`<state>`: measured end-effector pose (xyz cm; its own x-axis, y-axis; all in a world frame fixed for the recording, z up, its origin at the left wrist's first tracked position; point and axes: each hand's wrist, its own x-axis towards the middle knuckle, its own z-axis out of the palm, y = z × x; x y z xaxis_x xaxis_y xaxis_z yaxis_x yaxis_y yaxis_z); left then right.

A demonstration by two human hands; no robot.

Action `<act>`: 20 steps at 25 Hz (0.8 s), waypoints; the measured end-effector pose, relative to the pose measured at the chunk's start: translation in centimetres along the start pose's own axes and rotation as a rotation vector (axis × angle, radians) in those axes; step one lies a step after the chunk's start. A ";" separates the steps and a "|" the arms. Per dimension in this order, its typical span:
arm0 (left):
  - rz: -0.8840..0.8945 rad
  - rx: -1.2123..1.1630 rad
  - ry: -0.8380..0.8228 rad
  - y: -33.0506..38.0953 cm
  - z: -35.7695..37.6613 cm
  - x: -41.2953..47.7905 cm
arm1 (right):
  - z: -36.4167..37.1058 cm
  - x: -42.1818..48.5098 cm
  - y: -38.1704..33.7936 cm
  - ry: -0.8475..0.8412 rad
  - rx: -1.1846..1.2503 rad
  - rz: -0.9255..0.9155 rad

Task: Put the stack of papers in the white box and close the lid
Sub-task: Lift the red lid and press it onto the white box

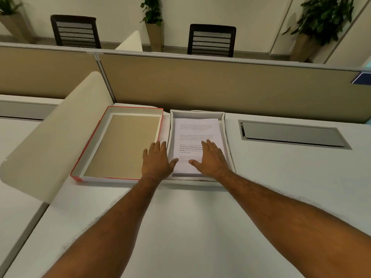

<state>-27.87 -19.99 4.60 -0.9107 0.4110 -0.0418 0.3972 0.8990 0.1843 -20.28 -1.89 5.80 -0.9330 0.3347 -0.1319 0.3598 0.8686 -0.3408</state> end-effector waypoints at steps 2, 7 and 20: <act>-0.047 0.021 0.011 -2.2 -0.6 -0.6 | 0.7 0.2 -1.8 -0.019 0.001 -0.033; -0.165 -0.002 0.041 -8.0 -2.0 -2.3 | 3.0 0.6 -6.2 -0.079 0.063 -0.068; -0.582 -0.211 0.097 -19.3 1.4 -5.1 | 8.4 -0.2 -13.3 -0.137 -0.144 -0.184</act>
<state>-30.69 -39.23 -0.08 -0.9811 -0.1616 -0.1063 -0.1889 0.9181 0.3485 -24.90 -16.51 2.52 -0.9705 0.1219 -0.2080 0.1707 0.9567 -0.2359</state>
